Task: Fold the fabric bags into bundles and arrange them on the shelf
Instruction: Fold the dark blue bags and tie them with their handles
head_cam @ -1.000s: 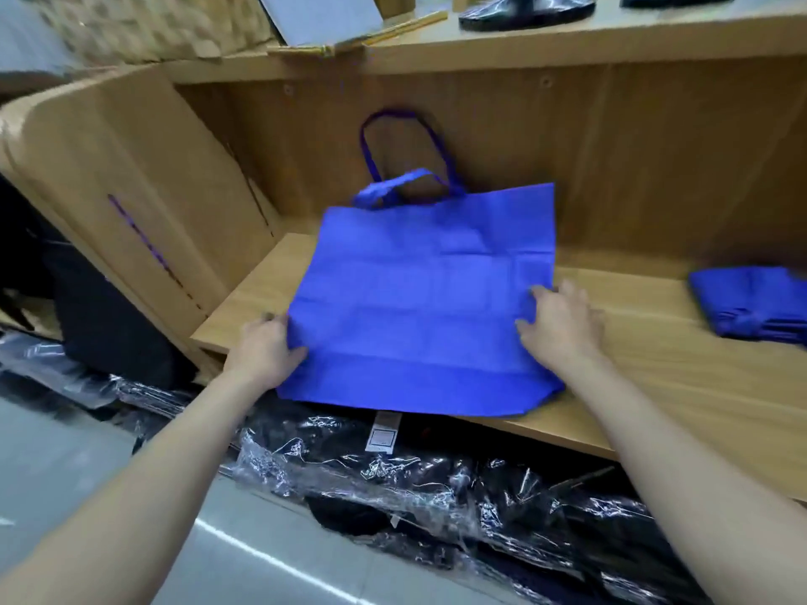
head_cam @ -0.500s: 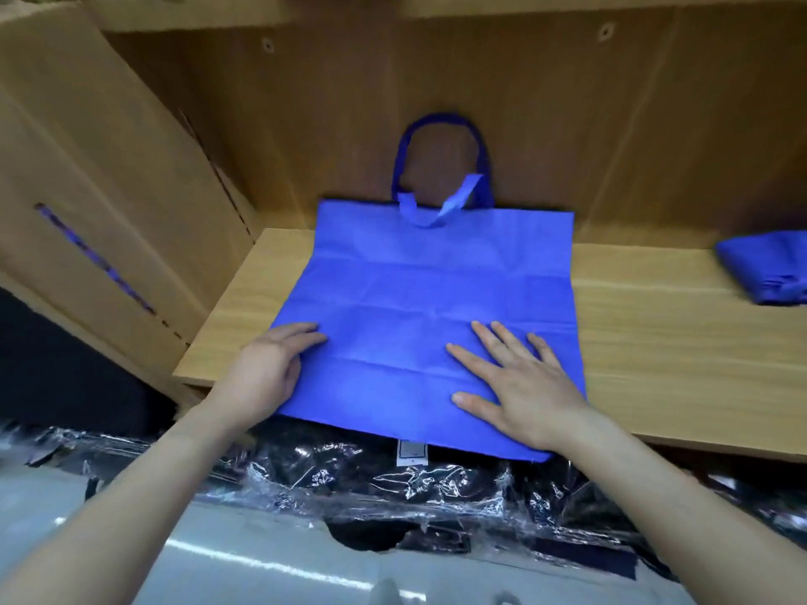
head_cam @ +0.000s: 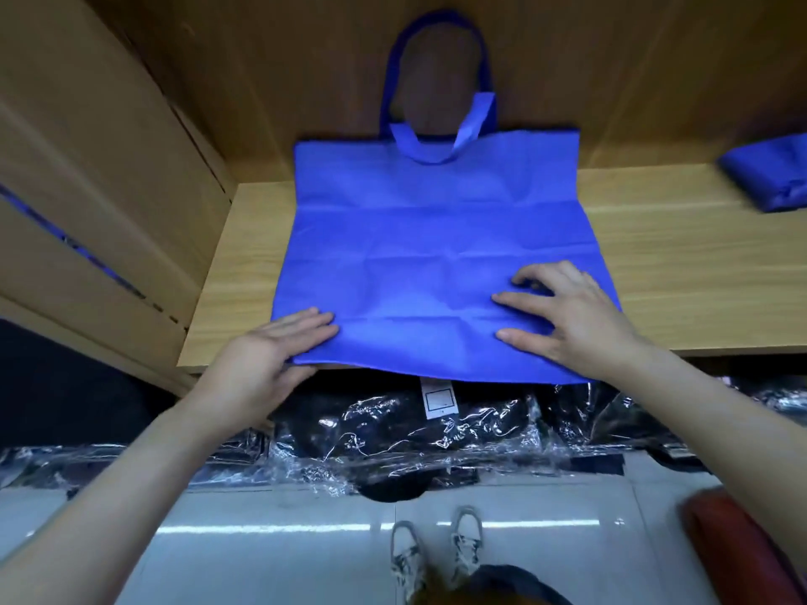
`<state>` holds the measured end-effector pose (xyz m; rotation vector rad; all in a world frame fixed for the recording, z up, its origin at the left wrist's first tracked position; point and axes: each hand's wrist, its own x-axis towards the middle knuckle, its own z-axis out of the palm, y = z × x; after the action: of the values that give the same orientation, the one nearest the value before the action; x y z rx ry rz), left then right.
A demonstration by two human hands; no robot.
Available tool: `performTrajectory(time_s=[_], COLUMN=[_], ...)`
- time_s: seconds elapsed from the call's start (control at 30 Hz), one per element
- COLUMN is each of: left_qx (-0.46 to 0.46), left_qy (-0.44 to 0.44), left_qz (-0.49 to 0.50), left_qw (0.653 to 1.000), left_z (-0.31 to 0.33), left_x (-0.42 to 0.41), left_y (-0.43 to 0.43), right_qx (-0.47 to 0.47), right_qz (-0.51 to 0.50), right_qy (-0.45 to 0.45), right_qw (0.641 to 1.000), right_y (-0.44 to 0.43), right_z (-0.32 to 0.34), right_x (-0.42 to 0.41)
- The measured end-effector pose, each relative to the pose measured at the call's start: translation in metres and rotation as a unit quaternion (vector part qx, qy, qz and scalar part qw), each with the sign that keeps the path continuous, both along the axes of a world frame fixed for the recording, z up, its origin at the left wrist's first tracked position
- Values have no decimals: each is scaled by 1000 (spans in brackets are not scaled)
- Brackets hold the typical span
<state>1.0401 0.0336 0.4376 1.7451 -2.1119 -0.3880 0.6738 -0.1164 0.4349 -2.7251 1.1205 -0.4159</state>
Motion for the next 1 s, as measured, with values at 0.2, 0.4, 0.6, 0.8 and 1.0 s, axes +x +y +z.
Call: performTrajectory(time_s=[0.2, 0.4, 0.6, 0.8, 1.0], left_qx=[-78, -41, -101, -4, -199], left_qy=[10, 13, -129, -99, -192], left_qz=[143, 230, 247, 362, 152], left_qw=[987, 972, 955, 927, 949], left_z=[13, 26, 15, 15, 6], left_x=[-10, -23, -27, -21, -18], left_y=[-6, -5, -2, -12, -12], right_qx=[390, 327, 4, 23, 20], right_qz=[21, -165, -261, -284, -338], right_qy=[-104, -229, -207, -82, -71], right_qw=[915, 902, 943, 955, 938], right_y=[3, 8, 16, 6, 18], right_z=[47, 29, -1, 9, 14], right_x=[-18, -40, -15, -5, 6])
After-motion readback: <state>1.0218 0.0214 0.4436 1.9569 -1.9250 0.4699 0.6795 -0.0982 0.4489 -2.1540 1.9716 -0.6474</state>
